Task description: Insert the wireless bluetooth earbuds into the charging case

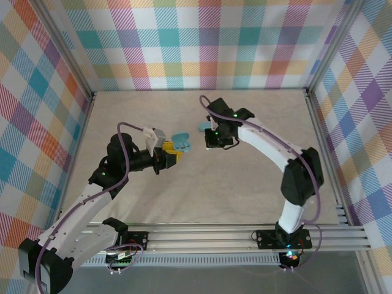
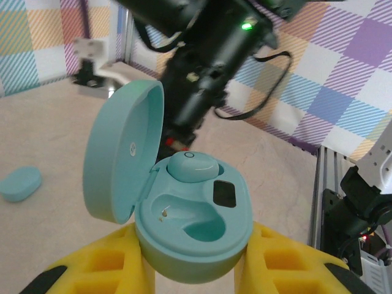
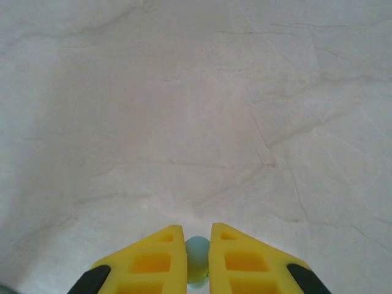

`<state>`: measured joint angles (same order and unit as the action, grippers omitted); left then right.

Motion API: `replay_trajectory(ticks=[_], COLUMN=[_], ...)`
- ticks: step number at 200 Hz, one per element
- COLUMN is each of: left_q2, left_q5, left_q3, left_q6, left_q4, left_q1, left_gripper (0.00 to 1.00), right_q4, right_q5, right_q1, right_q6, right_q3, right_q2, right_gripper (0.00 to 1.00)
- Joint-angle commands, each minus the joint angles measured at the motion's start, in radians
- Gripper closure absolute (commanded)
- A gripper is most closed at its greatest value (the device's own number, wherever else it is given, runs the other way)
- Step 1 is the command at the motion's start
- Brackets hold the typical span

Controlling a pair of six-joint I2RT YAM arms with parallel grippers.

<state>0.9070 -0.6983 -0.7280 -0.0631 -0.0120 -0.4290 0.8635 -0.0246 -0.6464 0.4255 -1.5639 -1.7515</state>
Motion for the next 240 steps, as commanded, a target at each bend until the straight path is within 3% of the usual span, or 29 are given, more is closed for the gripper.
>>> replay_trajectory(ticks=[1, 58, 122, 187, 240], left_q2=[0.012, 0.036, 0.076, 0.104, 0.105], left_q5=[-0.033, -0.029, -0.03, -0.006, 0.005], left_q3=[-0.029, 0.002, -0.026, -0.032, -0.036], left_q6=[0.002, 0.045, 0.02, 0.008, -0.016], left_q4=[-0.082, -0.195, -0.21, -0.217, -0.201], left_q1=[0.0, -0.014, -0.039, -0.076, -0.09], left_gripper=[1.0, 1.0, 1.0, 1.0, 1.0], right_q4=[0.022, 0.078, 0.074, 0.102, 0.156], right_q5=[-0.034, -0.055, -0.093, -0.041, 0.005], right_q1=[0.008, 0.007, -0.033, -0.177, -0.215], right_q6=[0.007, 0.052, 0.109, 0.09, 0.058], right_q3=[0.067, 0.096, 0.079, -0.096, -0.233], right_q2=[0.112, 0.346, 0.477, 0.396, 0.281], right_gripper=[0.87, 0.87, 0.87, 0.88, 0.88])
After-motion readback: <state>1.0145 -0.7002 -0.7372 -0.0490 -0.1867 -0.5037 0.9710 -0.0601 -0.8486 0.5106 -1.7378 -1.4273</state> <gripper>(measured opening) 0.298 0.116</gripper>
